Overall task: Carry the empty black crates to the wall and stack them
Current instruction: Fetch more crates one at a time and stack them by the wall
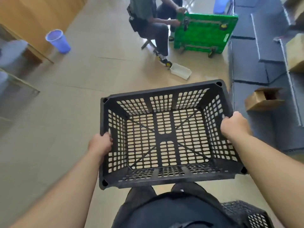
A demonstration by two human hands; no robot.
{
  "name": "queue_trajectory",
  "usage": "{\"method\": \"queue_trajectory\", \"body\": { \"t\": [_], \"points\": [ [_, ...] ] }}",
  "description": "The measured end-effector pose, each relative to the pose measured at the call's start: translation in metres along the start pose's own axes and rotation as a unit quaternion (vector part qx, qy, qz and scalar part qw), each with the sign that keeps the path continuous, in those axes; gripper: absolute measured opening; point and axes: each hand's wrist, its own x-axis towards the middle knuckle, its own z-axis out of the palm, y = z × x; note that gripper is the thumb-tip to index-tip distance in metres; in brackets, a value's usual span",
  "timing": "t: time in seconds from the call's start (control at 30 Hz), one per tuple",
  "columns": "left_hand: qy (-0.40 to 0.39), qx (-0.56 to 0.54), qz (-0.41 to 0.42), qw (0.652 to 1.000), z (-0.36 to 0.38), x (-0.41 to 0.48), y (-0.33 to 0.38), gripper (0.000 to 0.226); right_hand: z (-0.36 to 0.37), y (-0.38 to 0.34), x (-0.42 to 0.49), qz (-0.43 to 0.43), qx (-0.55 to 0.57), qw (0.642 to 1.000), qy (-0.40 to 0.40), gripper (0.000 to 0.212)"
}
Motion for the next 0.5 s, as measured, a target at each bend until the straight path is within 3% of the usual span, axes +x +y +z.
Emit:
{"method": "queue_trajectory", "body": {
  "t": [0.5],
  "points": [
    [0.178,-0.165,-0.149,0.959,-0.282,0.013,-0.21,0.036,0.14,-0.259,-0.217,-0.288,-0.082,0.951,-0.075,0.03]
  ]
}}
